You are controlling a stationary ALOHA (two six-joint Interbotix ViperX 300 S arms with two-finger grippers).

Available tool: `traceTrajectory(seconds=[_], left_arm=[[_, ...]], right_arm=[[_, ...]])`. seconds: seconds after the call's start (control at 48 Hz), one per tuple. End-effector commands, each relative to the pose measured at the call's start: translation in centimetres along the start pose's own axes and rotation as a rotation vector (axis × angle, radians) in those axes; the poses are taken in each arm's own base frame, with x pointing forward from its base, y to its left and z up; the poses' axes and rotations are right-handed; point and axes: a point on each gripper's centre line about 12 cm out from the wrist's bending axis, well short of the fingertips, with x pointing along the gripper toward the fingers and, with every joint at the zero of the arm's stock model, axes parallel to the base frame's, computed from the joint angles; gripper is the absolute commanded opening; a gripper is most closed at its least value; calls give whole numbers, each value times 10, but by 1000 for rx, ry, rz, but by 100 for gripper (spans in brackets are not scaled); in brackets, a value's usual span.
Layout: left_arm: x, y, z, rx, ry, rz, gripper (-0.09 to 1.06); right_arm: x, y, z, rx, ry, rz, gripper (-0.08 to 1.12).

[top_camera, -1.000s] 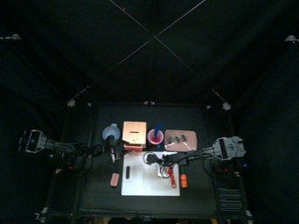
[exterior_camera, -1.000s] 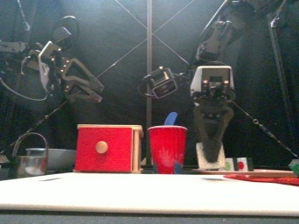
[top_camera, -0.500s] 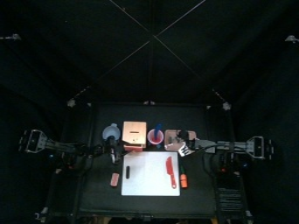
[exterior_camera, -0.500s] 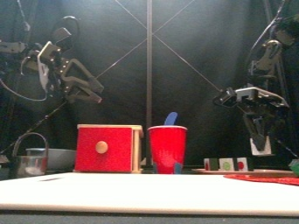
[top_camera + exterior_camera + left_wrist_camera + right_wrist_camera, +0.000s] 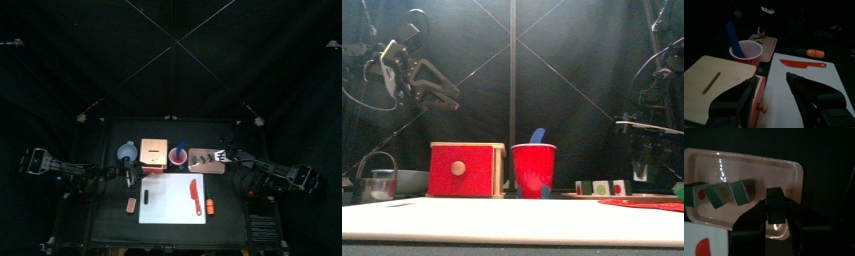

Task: Place sushi on board then cut the sushi with the knife then place the pieces on the plate
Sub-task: Place the 4 sushi pieces on the plate

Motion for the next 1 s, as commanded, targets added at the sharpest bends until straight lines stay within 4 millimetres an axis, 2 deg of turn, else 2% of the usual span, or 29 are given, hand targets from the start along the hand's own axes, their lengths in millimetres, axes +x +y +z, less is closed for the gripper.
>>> traceTrajectory(seconds=[0.021,0.229,0.5,0.646,0.812,0.938,1.0], left_arm=[[-2,-2,12,10,-45,-16,86],[-5,-2,11,12,-48,-18,86],[-6,-5,10,32,-47,-37,86],[-5,-5,12,32,-55,-39,86],[-3,-6,17,28,-65,-38,86],[-3,-6,17,25,-67,-37,86],[-2,-6,17,25,-65,-36,86]], right_arm=[[7,-1,-3,15,22,-7,52],[23,5,-12,-1,61,-3,56],[21,10,-13,-35,64,-3,89],[3,13,-4,-52,-3,39,92],[-34,21,9,-93,-117,126,92],[-60,46,-8,-265,-148,263,92],[-71,68,-21,-350,-137,356,92]])
